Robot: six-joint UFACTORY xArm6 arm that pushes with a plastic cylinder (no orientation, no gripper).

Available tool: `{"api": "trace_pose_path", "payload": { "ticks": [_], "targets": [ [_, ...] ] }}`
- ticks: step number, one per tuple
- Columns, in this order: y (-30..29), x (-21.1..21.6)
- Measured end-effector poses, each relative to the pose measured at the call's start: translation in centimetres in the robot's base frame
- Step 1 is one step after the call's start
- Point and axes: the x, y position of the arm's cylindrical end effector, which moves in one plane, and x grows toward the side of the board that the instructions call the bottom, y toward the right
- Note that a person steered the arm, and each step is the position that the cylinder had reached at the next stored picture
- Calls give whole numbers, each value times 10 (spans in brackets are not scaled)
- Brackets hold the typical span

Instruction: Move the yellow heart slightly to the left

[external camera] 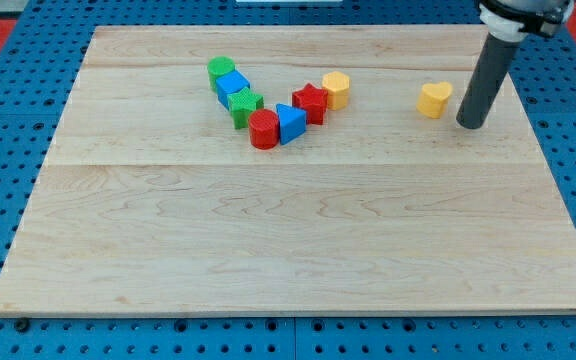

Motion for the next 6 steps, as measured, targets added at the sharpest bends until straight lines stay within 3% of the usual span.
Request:
{"api": "trace_pose_path", "payload": {
  "ticks": [2, 5, 6],
  "targets": [
    [10, -3],
    [-3, -55],
    [-10, -42]
  ]
}}
